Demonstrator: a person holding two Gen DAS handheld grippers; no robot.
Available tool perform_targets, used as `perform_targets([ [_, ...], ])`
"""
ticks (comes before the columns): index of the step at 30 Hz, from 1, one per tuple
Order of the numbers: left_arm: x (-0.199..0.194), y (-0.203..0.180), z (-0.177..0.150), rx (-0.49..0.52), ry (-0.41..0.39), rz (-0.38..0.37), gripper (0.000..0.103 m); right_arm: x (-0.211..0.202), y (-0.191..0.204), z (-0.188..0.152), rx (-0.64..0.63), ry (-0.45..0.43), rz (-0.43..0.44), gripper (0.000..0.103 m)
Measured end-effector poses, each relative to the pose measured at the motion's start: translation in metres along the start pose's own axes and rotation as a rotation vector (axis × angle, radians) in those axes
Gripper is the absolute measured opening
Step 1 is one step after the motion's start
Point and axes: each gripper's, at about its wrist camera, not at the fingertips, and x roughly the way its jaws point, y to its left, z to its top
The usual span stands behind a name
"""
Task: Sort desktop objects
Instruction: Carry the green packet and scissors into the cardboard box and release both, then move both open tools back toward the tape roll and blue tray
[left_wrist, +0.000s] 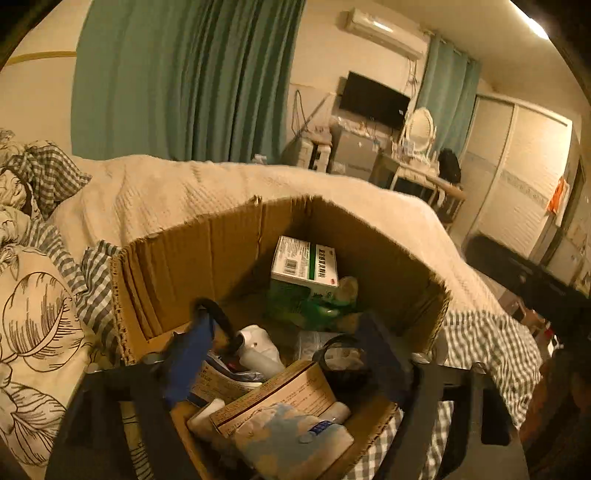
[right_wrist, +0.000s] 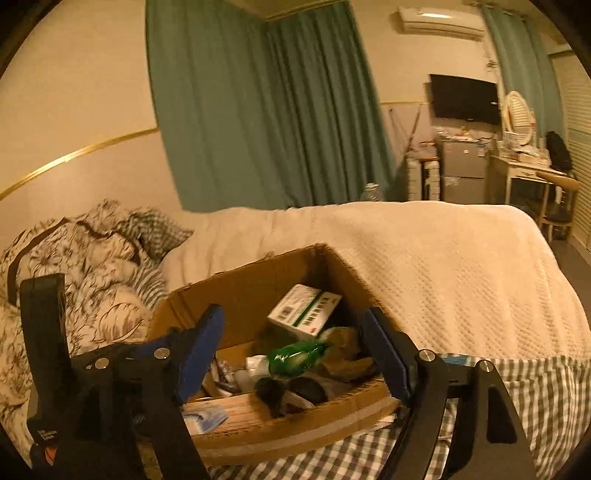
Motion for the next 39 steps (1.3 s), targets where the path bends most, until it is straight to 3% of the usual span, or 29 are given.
perform_targets([
  [4, -0.028, -0.015, 0.0, -0.004, -0.031, -0.037, 0.086, -0.032, -0.02, -0.009, 0.019, -0.013, -0.076, 0.077],
  [9, -0.059, -0.064, -0.014, 0.095, -0.066, -0.107, 0.101, -0.093, -0.048, -0.039, -0.009, 0.011, -0.196, 0.081],
  [12, -0.057, -0.103, -0.038, 0.169, -0.018, -0.235, 0.103, -0.119, -0.071, -0.062, 0.009, 0.033, -0.264, 0.081],
  [14, -0.038, -0.123, -0.06, 0.224, 0.078, -0.329, 0.103, -0.13, -0.088, -0.077, 0.065, 0.037, -0.257, 0.081],
  [15, -0.027, -0.129, -0.07, 0.241, 0.127, -0.338, 0.103, -0.133, -0.096, -0.086, 0.095, 0.039, -0.251, 0.081],
  [19, 0.022, -0.13, -0.102, 0.23, 0.234, -0.259, 0.103, -0.136, -0.114, -0.129, 0.093, 0.062, -0.318, 0.081],
  [22, 0.061, -0.108, -0.11, 0.161, 0.261, -0.161, 0.103, -0.125, -0.124, -0.14, 0.075, 0.101, -0.331, 0.081],
  [23, 0.066, -0.102, -0.111, 0.149, 0.236, -0.134, 0.103, -0.122, -0.127, -0.141, 0.081, 0.098, -0.322, 0.081],
  [26, 0.077, -0.094, -0.105, 0.131, 0.216, -0.134, 0.103, -0.112, -0.131, -0.143, 0.093, 0.099, -0.3, 0.081],
  [30, 0.094, -0.072, -0.087, 0.031, 0.201, -0.16, 0.103, -0.096, -0.132, -0.156, 0.067, 0.142, -0.301, 0.081],
  [33, 0.107, -0.063, -0.09, -0.053, 0.247, -0.215, 0.103, -0.088, -0.132, -0.163, 0.07, 0.163, -0.295, 0.081],
  [36, 0.116, -0.073, -0.098, -0.012, 0.249, -0.18, 0.103, -0.081, -0.129, -0.161, 0.07, 0.166, -0.287, 0.081],
  [39, 0.127, -0.08, -0.102, -0.003, 0.26, -0.192, 0.103, -0.07, -0.122, -0.153, 0.044, 0.156, -0.277, 0.081],
])
